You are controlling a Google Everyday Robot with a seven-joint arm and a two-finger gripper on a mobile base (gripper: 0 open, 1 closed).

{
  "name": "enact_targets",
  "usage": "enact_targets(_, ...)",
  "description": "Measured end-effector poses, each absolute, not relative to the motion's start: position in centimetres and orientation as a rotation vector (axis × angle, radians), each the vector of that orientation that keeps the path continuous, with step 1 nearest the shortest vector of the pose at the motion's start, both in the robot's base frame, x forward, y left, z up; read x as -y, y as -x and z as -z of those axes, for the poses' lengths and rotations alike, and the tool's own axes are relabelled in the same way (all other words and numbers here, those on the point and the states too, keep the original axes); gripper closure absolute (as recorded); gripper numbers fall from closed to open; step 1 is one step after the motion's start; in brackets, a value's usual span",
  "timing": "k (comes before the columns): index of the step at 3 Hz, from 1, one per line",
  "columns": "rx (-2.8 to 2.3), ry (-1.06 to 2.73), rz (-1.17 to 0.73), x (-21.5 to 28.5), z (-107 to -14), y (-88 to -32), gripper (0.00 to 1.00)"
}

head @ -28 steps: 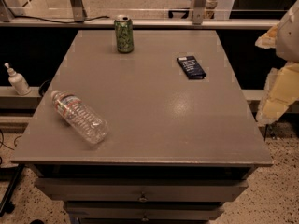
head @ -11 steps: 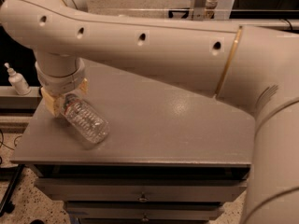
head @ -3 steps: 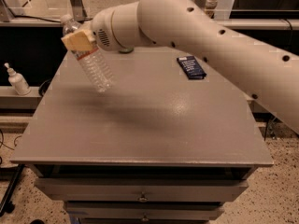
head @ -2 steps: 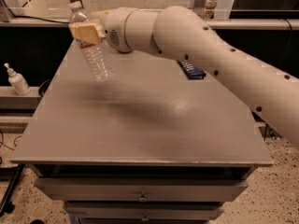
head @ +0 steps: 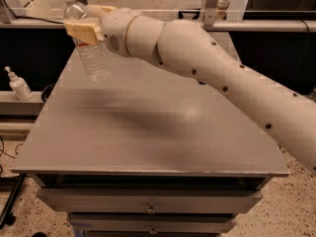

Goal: Place water bottle upright

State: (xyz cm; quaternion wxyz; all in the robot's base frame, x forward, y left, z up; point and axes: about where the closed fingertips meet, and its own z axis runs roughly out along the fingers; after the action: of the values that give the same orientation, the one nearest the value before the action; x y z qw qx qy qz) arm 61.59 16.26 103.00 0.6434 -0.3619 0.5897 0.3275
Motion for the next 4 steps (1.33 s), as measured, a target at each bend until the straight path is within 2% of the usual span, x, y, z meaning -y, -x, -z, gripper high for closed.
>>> enact_targets(4, -1.236, 0.751, -0.737, -12.7, -96.8, -59.3, 1.0)
